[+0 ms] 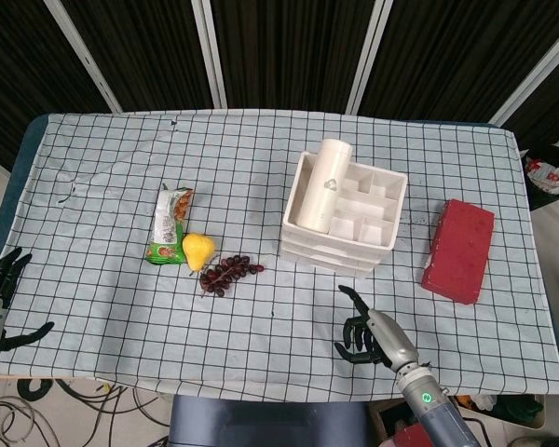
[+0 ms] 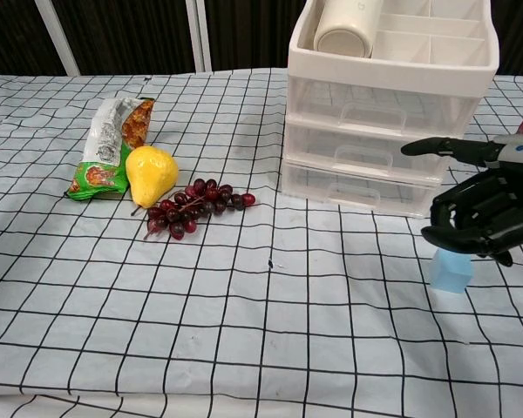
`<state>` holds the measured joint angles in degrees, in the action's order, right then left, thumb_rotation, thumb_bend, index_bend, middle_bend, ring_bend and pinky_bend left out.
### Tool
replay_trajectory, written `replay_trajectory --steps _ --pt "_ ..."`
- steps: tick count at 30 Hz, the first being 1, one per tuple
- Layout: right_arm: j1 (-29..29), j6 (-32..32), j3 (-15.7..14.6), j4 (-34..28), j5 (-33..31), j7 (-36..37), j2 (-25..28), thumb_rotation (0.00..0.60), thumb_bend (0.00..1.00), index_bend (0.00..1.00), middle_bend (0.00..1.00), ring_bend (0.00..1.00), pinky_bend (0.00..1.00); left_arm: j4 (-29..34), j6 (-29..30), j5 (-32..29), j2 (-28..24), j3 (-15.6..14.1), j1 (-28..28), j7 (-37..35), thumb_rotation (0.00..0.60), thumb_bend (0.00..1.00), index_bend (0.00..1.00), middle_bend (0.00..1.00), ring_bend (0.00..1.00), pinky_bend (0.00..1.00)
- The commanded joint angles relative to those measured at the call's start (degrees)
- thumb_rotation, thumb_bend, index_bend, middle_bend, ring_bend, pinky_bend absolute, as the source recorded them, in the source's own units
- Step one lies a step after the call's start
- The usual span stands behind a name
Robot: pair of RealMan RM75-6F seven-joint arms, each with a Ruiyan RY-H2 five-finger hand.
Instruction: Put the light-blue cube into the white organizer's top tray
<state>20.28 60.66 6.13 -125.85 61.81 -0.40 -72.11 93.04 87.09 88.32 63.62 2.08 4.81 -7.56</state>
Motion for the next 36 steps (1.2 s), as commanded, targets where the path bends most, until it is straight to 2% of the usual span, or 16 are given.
replay_trajectory --steps 1,13,25,32,36 --pt "-0.2 -0.3 -0.4 -0.1 0.7 0.8 0.5 0.6 0.29 0.0 0.64 0.68 0.71 0.0 0.0 0.0 0.0 0.0 0.0 0.1 0.6 0.02 0.0 0.0 0.0 0.0" --pt "0.0 -0.2 -1.1 0.9 0.7 1.0 -0.2 0.6 0.29 0.0 0.65 0.69 0.71 -0.2 0.5 0.2 -0.1 0.1 -0.1 -0.6 0.6 0.02 0.0 0.0 0.0 0.0" --pt "0.9 0.9 -0.2 2.3 -1.5 0.2 -3.0 0.6 0.29 0.0 0.67 0.72 0.71 -0.3 0.6 0.3 -0.1 0.2 -0.1 -0.8 0.6 0.02 0.0 0.0 0.0 0.0" --pt "2.3 2.4 2.5 4.0 -4.8 -0.2 -6.8 0.6 0.32 0.0 0.81 0.85 0.74 -0.3 0.5 0.2 -0.1 0.2 0.0 -0.9 0.6 0.02 0.0 0.0 0.0 0.0" --pt "3.9 3.0 4.9 4.8 -8.9 -0.6 -10.1 0.6 0.35 0.0 0.83 0.86 0.76 -0.2 0.3 0.0 -0.2 0.2 0.0 -1.0 0.6 0.02 0.0 0.0 0.0 0.0"
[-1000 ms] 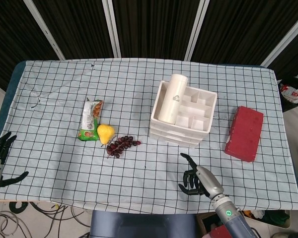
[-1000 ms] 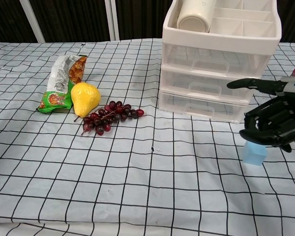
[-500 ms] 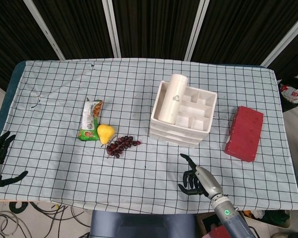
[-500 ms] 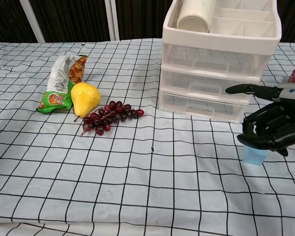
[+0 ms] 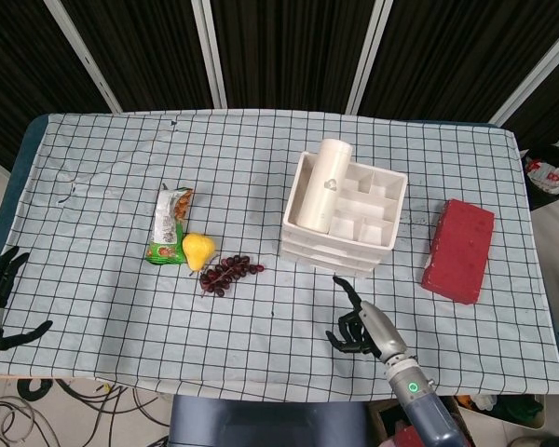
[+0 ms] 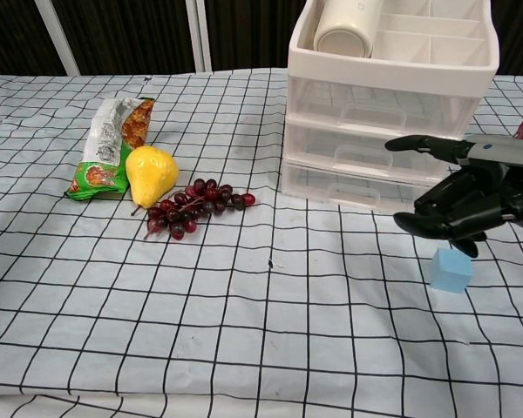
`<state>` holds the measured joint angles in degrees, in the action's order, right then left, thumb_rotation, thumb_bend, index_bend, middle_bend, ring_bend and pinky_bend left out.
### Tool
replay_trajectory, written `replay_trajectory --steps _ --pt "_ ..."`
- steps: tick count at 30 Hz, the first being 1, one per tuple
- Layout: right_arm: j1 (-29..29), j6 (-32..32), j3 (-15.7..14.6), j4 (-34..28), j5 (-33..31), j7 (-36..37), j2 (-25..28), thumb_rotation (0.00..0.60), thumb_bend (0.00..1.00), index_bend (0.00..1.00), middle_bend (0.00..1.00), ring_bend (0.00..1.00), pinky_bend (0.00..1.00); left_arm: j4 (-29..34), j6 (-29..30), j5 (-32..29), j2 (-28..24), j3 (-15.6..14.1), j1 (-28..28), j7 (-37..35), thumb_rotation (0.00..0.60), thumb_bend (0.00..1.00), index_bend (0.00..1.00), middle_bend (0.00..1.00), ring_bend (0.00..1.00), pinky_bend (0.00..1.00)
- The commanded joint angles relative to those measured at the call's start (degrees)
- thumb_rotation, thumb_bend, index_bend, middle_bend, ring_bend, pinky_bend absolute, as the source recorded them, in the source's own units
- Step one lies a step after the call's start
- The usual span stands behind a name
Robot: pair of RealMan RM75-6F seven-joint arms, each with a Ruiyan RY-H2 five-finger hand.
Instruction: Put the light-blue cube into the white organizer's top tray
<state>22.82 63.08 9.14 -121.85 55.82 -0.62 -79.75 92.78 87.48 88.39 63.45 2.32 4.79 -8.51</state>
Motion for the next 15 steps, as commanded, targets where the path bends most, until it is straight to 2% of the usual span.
replay_trajectory --steps 1,15 --pt "1.8 0.8 2.5 1.2 -3.9 -0.7 -3.4 0.6 0.35 0.0 0.83 0.86 0.76 0.1 -0.1 0.0 0.0 0.0 0.0 -0.1 0.6 0.02 0.0 0.0 0.0 0.0" --pt "7.2 5.2 10.9 6.9 -12.9 -1.9 -14.0 0.6 0.38 0.0 0.83 0.86 0.76 0.4 -0.4 -0.3 -0.6 0.0 0.1 -1.2 0.6 0.02 0.0 0.0 0.0 0.0"
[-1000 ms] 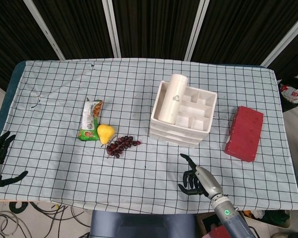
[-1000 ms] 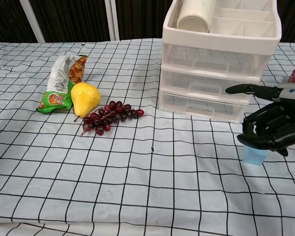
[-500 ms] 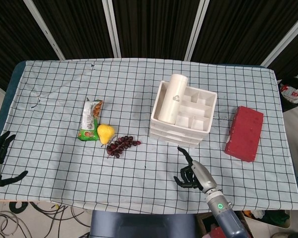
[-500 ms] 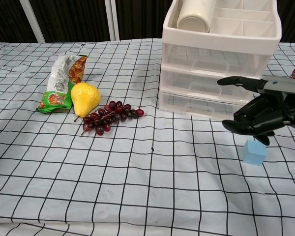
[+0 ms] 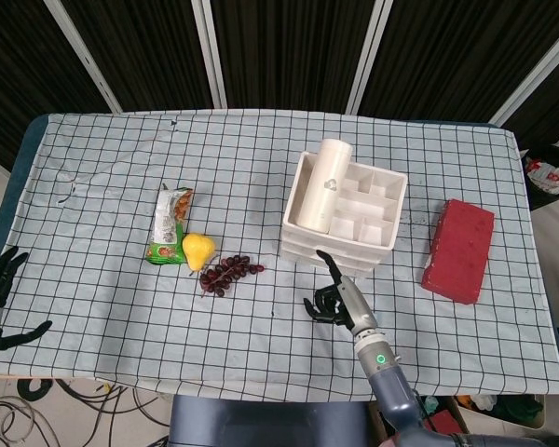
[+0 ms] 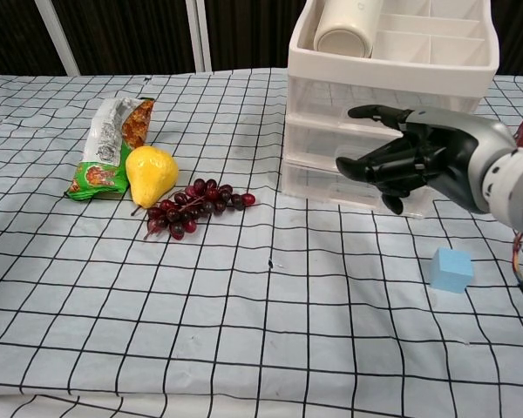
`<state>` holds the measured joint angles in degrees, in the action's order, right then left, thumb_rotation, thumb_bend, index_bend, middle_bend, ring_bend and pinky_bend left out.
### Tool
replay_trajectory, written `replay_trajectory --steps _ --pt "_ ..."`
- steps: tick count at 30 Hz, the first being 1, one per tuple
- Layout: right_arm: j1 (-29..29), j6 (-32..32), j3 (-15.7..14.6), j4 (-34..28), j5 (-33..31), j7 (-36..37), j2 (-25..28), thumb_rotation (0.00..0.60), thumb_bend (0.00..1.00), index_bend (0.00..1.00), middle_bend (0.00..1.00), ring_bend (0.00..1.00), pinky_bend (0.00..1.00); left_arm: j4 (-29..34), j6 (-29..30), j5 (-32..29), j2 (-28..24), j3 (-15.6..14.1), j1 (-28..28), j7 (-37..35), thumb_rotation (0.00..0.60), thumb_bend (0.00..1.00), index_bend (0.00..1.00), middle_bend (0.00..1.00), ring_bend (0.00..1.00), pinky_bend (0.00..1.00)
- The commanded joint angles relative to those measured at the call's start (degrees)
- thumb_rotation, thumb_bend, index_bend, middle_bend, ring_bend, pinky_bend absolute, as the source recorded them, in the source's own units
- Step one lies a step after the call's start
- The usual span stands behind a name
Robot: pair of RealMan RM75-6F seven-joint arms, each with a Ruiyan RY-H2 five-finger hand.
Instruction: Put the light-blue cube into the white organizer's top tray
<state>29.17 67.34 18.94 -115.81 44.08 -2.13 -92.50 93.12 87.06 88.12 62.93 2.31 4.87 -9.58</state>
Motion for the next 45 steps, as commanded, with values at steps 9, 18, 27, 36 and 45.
replay_trajectory --steps 9,18,27,36,45 --pt "1.6 1.2 2.5 3.0 -4.8 0.2 -3.0 0.6 0.38 0.0 0.83 0.86 0.76 0.2 -0.2 -0.2 -0.2 0.1 0.1 -0.6 0.6 0.02 0.0 0.0 0.0 0.0" --pt "2.1 0.4 3.9 4.9 -6.0 2.0 -4.7 0.6 0.39 0.01 0.83 0.86 0.76 0.3 -0.3 -0.4 -0.3 0.2 0.1 -0.9 0.6 0.02 0.0 0.0 0.0 0.0" --pt "2.5 -2.1 6.0 6.4 -7.6 5.5 -5.9 0.6 0.41 0.21 0.83 0.86 0.76 0.5 -0.6 -0.7 -0.4 0.1 0.1 -1.0 0.6 0.02 0.0 0.0 0.0 0.0" --pt "2.0 -2.7 6.8 6.0 -8.2 7.6 -5.6 0.6 0.41 0.22 0.83 0.86 0.76 0.5 -0.6 -0.5 -0.5 0.0 0.1 -1.0 0.6 0.02 0.0 0.0 0.0 0.0" --pt "0.0 -3.6 3.9 3.2 -7.2 8.7 -3.7 0.6 0.41 0.22 0.83 0.86 0.76 0.5 -0.5 -0.4 -0.4 -0.1 0.1 -0.8 0.6 0.02 0.0 0.0 0.0 0.0"
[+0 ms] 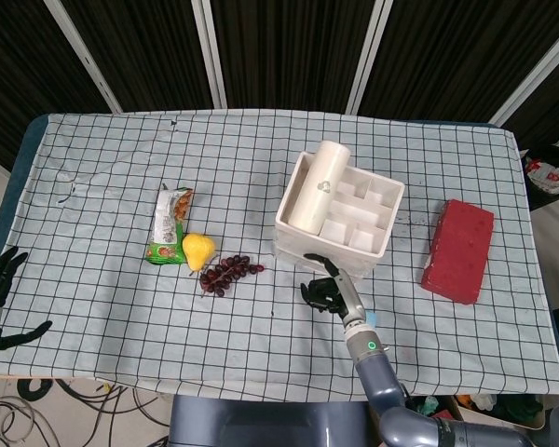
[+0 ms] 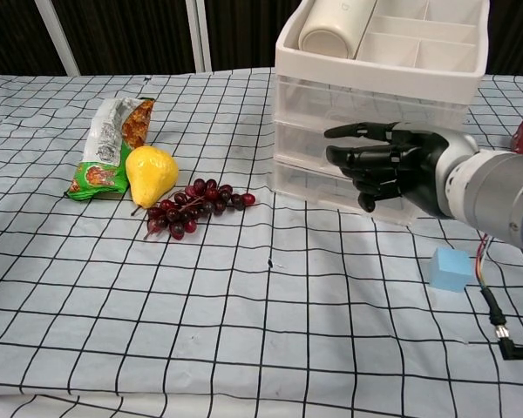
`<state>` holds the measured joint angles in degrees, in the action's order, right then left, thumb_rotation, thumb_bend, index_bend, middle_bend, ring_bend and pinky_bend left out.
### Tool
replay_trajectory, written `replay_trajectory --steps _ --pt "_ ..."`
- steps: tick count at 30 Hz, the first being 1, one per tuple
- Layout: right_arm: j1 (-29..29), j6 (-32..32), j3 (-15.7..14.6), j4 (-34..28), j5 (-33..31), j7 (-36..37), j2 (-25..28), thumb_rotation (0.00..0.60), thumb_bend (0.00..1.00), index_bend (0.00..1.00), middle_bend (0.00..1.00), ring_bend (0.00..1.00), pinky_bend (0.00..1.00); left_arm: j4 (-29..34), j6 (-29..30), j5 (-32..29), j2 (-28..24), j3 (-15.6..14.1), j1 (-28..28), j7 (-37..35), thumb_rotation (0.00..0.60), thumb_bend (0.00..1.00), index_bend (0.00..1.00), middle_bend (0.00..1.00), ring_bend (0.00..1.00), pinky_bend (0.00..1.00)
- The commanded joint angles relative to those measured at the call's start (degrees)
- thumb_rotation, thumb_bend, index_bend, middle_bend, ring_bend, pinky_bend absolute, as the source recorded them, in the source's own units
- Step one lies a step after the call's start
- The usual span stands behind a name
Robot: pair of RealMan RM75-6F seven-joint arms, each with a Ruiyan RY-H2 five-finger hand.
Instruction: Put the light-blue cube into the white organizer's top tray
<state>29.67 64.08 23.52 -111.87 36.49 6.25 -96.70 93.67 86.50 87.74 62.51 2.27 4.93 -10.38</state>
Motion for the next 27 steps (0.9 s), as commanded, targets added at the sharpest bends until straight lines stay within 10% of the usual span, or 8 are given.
replay_trajectory --steps 1,12,27 --pt "-0.7 -0.5 -1.0 -1.1 0.7 0.4 0.8 0.6 0.41 0.22 0.83 0.86 0.76 0.0 0.0 0.1 0.0 0.0 0.0 0.1 0.6 0.02 0.0 0.0 0.0 0.0" --pt "-3.0 -0.9 -6.4 -6.3 7.3 -0.6 4.2 0.6 0.41 0.2 0.83 0.86 0.76 -0.1 0.2 0.2 0.2 -0.1 -0.1 0.4 0.6 0.02 0.0 0.0 0.0 0.0" --pt "-3.5 13.8 -12.9 -3.5 26.7 -25.1 5.6 0.6 0.41 0.16 0.83 0.86 0.76 -0.3 0.4 0.5 0.4 -0.2 -0.1 0.7 0.6 0.02 0.0 0.0 0.0 0.0"
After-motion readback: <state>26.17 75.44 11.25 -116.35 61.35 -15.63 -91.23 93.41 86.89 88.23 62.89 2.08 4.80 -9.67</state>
